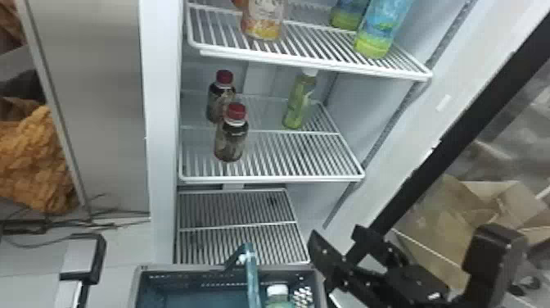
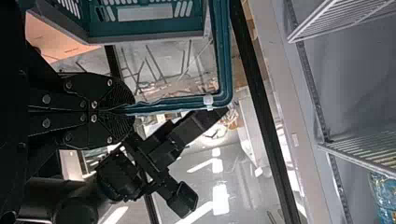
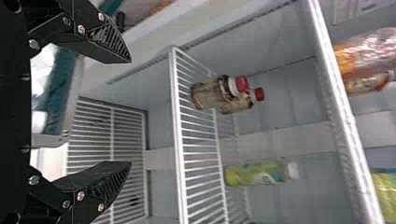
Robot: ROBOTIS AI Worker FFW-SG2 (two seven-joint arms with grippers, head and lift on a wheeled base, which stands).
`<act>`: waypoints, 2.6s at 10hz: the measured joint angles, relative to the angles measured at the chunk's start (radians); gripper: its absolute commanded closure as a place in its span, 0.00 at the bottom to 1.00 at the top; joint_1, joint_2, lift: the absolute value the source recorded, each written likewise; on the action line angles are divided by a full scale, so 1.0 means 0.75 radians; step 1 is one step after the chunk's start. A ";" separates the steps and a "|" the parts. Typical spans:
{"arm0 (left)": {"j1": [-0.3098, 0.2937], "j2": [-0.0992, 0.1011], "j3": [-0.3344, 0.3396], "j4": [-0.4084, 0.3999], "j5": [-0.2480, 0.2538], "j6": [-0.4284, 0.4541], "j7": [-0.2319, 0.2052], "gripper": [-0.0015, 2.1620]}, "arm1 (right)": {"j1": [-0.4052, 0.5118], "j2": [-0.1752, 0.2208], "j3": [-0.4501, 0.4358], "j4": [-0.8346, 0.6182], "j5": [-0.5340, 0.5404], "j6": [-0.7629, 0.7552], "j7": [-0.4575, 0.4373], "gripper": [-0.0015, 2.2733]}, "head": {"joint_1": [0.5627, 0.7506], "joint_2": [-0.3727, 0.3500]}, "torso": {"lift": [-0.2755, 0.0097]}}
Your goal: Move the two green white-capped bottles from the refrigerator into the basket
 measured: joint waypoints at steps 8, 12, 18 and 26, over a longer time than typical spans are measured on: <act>0.013 -0.002 0.009 0.000 0.009 -0.003 -0.004 0.53 | -0.359 0.020 -0.012 0.526 0.078 -0.573 -0.002 0.13 | 0.70 0.03 | 0.04; 0.014 -0.002 0.009 -0.002 0.013 -0.003 -0.006 0.53 | -0.545 0.017 0.022 0.751 0.139 -0.734 -0.006 0.13 | 0.70 0.03 | 0.04; 0.010 0.000 0.004 -0.002 0.017 -0.003 -0.006 0.53 | -0.848 -0.039 0.108 1.140 0.234 -0.937 -0.066 0.13 | 0.70 0.03 | 0.04; 0.007 0.000 -0.003 -0.002 0.030 -0.009 -0.006 0.53 | -1.203 -0.082 0.210 1.503 0.293 -0.991 -0.094 0.13 | 0.70 0.03 | 0.04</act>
